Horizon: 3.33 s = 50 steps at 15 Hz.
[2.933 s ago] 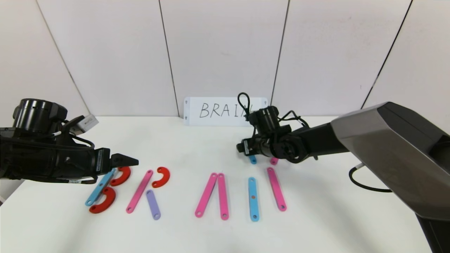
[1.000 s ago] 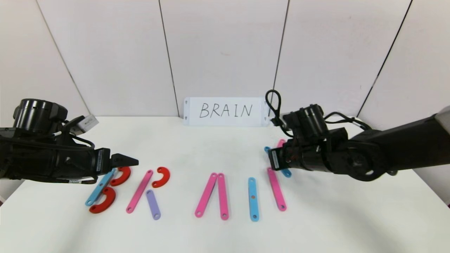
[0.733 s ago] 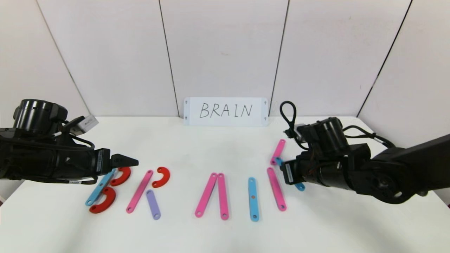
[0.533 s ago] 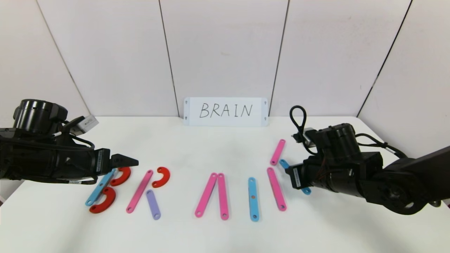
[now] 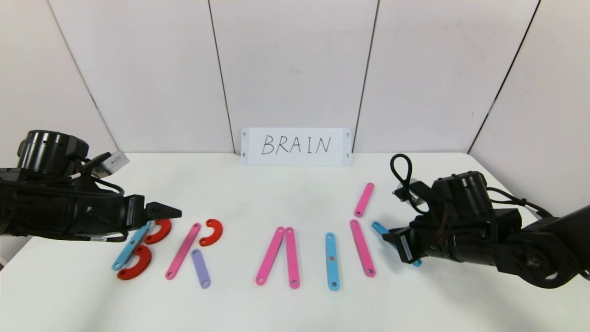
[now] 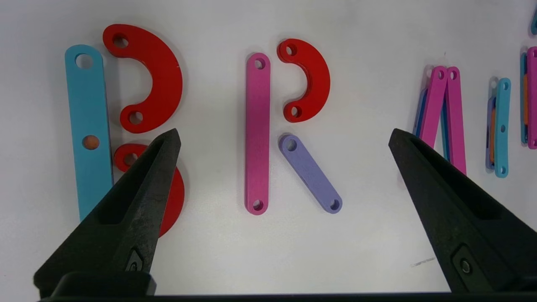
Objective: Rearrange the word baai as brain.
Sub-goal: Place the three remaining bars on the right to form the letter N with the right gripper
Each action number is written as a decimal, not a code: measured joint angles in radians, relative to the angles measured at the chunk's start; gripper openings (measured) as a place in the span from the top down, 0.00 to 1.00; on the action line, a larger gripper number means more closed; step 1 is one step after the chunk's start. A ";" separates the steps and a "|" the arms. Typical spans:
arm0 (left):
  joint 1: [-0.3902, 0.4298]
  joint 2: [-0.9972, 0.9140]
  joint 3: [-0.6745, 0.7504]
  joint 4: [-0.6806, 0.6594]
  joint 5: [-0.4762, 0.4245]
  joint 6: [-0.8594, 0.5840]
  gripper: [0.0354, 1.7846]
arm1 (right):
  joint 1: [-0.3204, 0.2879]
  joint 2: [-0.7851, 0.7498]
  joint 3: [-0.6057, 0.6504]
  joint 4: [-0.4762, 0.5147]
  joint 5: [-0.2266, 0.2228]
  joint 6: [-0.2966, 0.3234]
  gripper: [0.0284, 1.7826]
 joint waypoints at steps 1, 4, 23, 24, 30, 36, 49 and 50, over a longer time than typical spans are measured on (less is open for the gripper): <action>0.000 0.000 0.000 0.000 0.000 0.000 0.03 | -0.006 0.001 0.007 -0.016 0.020 -0.028 0.86; 0.000 0.000 0.000 0.000 -0.001 0.000 0.03 | -0.029 0.010 0.012 -0.046 0.074 -0.094 0.86; -0.001 0.002 0.000 0.000 -0.001 0.000 0.03 | -0.003 0.085 -0.016 -0.082 0.061 -0.064 0.86; 0.000 0.002 0.000 0.000 -0.001 0.000 0.03 | -0.003 0.085 -0.016 -0.082 0.060 -0.063 0.86; 0.000 0.002 0.000 0.000 -0.001 0.000 0.03 | 0.012 0.090 -0.018 -0.082 0.029 -0.030 0.86; 0.000 0.001 0.000 0.000 -0.001 0.000 0.03 | 0.010 0.086 -0.008 -0.081 0.029 -0.030 0.65; -0.006 0.001 0.003 0.001 -0.001 0.000 0.03 | -0.005 0.047 -0.014 -0.080 0.010 -0.029 0.03; -0.006 0.001 0.003 0.001 -0.001 0.000 0.03 | -0.005 0.043 -0.018 -0.080 0.000 -0.029 0.03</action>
